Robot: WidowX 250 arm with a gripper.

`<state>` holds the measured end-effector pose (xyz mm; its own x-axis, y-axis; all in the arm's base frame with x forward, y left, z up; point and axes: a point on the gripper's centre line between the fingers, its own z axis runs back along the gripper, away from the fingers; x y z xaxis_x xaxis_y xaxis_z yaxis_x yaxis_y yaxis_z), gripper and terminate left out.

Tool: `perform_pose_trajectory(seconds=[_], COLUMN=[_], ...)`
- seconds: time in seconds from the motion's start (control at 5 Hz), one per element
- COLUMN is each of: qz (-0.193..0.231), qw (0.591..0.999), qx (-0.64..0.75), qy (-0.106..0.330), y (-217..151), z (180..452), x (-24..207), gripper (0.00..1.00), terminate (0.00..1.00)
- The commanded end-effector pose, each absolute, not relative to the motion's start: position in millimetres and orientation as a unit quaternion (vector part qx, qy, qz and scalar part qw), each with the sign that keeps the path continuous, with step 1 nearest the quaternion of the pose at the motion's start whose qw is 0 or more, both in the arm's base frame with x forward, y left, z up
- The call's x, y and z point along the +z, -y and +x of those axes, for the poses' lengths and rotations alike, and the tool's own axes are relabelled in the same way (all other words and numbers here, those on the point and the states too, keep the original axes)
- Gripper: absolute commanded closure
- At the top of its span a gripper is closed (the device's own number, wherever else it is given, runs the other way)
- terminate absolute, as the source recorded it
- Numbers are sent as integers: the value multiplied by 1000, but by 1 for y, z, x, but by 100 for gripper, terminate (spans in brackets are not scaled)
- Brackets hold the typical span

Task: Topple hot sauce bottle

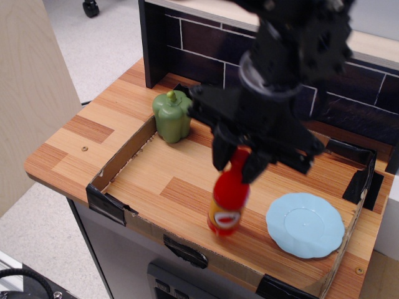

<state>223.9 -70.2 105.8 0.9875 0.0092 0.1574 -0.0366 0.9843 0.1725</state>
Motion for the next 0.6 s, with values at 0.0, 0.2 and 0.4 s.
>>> perform_pose_trajectory(seconds=[0.0,0.2,0.4], qz=[18,8,16], qw=[975,959,956], qx=[-51,-61,-73], qy=[215,277,285], y=[60,61,60], z=[275,298,306], x=[117,109,102], gripper=[100,100,100], terminate=[0,0,0])
